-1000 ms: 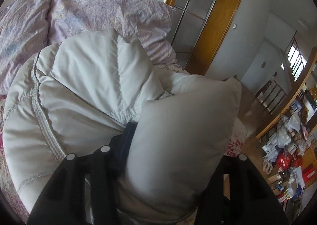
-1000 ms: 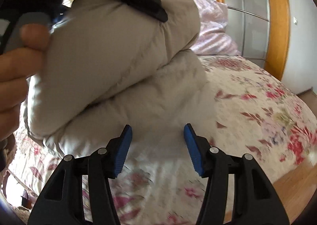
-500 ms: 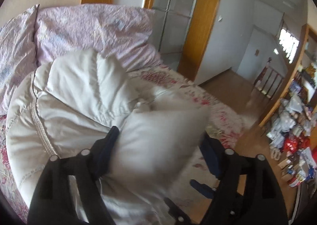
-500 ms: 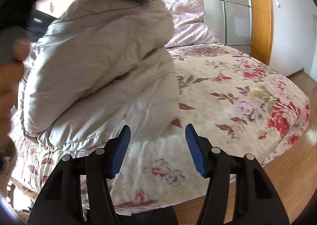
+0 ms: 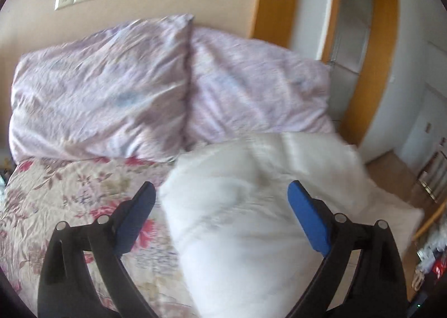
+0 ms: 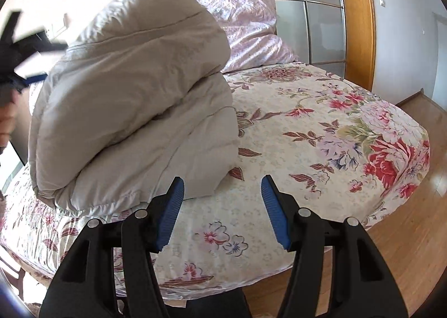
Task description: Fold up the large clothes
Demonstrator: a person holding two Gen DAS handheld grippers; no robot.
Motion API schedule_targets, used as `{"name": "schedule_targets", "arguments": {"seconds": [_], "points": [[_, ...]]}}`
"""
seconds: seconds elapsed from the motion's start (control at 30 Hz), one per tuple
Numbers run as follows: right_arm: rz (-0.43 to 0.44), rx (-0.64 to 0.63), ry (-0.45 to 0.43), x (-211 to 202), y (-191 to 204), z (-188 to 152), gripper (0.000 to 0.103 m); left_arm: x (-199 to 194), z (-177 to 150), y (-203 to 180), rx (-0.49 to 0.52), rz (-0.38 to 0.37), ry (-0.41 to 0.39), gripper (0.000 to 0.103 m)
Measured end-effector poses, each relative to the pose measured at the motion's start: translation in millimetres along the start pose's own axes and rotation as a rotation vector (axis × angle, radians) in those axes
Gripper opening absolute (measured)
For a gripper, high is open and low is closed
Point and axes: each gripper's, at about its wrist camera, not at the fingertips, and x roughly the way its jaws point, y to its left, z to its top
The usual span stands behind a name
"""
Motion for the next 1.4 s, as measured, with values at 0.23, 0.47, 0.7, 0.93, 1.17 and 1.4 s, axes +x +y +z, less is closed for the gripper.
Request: {"name": "schedule_targets", "arguments": {"seconds": [0.23,0.47,0.7,0.93,1.17,1.4], "points": [[0.033,-0.019,-0.034,-6.0,2.4,2.3,0.059,56.8,-21.7,-24.3,0.077,0.035,0.099,0.086],[0.088,-0.057,-0.073,-13.3,7.5,8.9,0.059,76.8,-40.1,-67.0,0.197,0.085,0.084,0.086],[0.216,-0.114,-0.129,-34.2,27.4,41.3,0.059,94.7,-48.1,-72.1,0.167,0.085,0.07,0.088],[0.307,-0.113,-0.173,-36.3,72.0,129.1,0.059,91.3,-48.6,-67.2,0.149,0.059,0.057,0.09],[0.291,-0.083,-0.118,25.8,118.7,212.5,0.036,89.5,-49.5,-62.2,0.126,0.039,0.049,0.092],[0.159,-0.096,-0.045,87.9,119.6,223.2,0.035,88.5,-49.5,-55.7,0.091,0.009,0.045,0.094]]}}
